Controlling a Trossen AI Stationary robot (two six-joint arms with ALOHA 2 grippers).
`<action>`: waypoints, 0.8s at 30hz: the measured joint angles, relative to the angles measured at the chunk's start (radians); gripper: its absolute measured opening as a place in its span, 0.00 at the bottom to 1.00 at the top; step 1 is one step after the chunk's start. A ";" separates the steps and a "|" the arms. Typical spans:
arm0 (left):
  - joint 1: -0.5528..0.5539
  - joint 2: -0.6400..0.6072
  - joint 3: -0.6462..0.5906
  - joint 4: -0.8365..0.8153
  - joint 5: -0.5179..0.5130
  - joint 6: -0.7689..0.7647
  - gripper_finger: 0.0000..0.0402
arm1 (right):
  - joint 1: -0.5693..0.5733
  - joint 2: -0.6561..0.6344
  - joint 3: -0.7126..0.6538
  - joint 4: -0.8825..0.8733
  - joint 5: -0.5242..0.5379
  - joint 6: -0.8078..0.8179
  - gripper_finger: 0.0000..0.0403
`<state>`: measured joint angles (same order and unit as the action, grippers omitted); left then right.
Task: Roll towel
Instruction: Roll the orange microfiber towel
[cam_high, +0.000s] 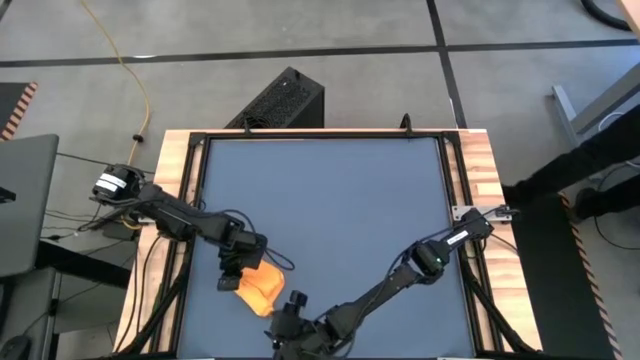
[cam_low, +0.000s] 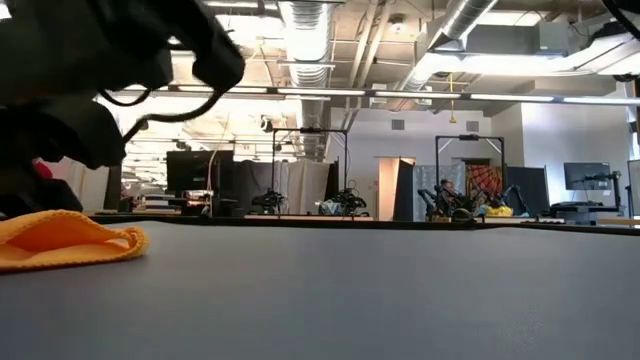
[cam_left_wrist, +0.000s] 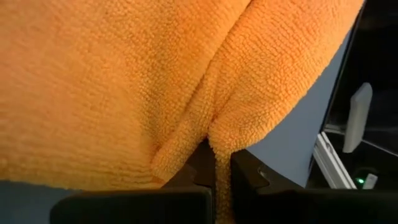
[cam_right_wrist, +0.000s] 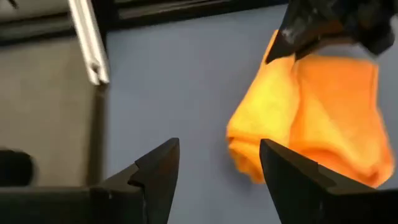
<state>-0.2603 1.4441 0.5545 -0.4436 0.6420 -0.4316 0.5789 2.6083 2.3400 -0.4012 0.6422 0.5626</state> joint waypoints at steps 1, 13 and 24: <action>0.007 0.000 0.000 -0.003 0.009 0.000 0.00 | -0.008 0.000 -0.006 0.002 0.000 -0.052 0.62; 0.061 -0.001 0.000 -0.007 0.079 -0.003 0.00 | -0.079 0.034 -0.009 0.071 -0.119 -0.412 0.62; 0.069 -0.002 0.000 -0.004 0.084 0.041 0.02 | -0.104 0.094 -0.007 0.103 -0.204 -0.591 0.62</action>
<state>-0.1917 1.4422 0.5547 -0.4472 0.7258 -0.3911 0.4745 2.7021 2.3334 -0.2978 0.4378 -0.0287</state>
